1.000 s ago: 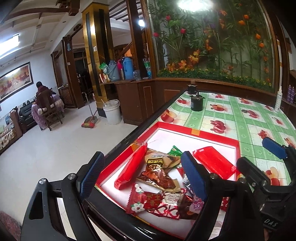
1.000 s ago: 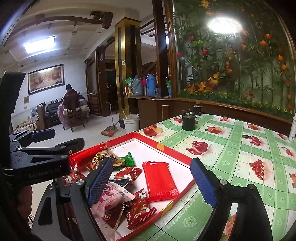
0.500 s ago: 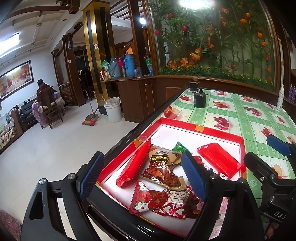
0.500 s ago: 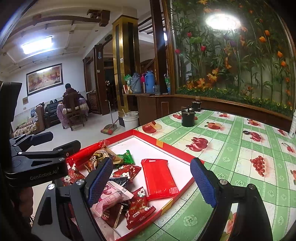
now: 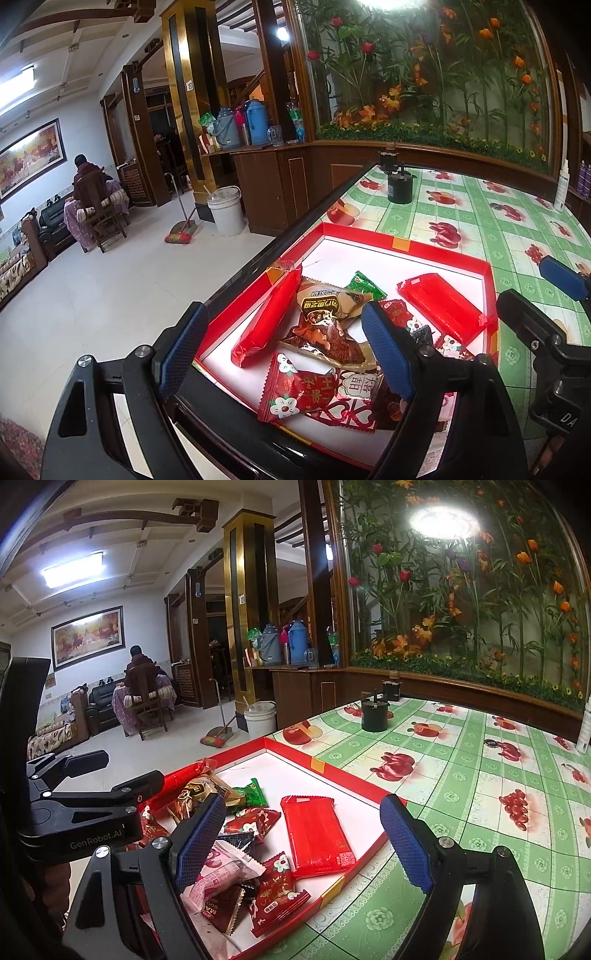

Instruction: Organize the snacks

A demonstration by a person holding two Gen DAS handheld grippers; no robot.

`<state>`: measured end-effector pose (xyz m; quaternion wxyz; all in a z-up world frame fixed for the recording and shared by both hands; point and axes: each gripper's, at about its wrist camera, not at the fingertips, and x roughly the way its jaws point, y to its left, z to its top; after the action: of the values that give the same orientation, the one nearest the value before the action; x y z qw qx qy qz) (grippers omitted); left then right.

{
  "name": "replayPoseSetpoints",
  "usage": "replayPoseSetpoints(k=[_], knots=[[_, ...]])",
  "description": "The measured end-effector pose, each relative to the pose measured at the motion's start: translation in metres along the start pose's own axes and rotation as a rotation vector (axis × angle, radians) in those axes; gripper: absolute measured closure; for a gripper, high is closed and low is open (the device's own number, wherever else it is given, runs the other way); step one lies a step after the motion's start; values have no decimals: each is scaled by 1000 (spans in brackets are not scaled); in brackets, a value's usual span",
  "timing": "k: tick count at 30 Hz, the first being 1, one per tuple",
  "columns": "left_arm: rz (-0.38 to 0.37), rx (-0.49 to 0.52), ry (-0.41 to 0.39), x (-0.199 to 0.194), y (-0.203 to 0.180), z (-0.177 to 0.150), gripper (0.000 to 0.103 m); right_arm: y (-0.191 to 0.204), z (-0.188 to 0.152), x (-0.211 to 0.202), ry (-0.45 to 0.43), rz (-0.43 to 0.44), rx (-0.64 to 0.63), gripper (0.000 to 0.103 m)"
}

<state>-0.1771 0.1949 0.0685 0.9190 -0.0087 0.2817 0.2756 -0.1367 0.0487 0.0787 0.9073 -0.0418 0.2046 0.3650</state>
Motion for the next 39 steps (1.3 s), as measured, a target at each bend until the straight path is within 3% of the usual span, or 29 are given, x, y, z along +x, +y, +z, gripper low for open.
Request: replayPoseSetpoints(k=[39], knots=[[-10,18,41,12,-1,-8,17,-3,-2,1,8,-4,6,16]])
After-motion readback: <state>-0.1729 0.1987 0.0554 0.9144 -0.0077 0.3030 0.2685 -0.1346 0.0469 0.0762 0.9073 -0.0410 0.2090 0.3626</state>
